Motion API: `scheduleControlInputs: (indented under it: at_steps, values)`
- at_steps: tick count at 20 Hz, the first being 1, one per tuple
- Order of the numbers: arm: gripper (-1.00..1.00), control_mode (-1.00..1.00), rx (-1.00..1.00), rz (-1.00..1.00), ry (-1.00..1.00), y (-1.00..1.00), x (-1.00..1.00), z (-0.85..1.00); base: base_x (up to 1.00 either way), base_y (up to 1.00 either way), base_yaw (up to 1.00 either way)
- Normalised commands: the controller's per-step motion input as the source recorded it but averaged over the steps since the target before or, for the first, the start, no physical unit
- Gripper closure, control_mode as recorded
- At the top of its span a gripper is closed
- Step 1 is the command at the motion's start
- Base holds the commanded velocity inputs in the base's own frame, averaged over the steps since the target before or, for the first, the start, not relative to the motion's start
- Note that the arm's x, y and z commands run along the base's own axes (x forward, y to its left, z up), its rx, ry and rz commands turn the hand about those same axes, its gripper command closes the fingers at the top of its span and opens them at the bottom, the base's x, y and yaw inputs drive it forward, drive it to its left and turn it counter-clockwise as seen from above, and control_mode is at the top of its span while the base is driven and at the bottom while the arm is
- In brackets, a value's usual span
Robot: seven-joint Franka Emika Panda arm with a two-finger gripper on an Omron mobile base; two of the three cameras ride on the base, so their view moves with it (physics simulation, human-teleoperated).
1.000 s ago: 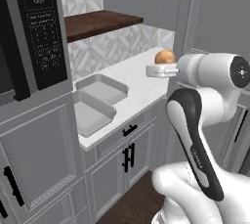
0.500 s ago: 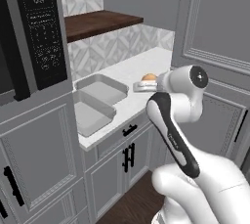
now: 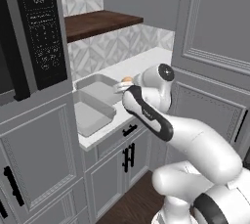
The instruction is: Place one squash and one chicken drumstick in each tupperware on the nearby counter, to pack two identical lunches.
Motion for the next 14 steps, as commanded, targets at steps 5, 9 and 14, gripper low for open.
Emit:
scheduleControlInputs:
  at_steps: [5, 9, 14]
  values:
    - [1.00, -1.00, -0.11, 0.10, 0.01, 0.01, 0.73, -0.25, 0.00, 0.00, 0.00]
    - [1.00, -1.00, -0.22, 0.00, 0.04, 0.06, 0.88, -0.23, 0.00, 0.00, 0.00]
    - [1.00, -1.00, -0.12, 0.00, 0.01, 0.23, 0.78, -0.21, 0.00, 0.00, 0.00]
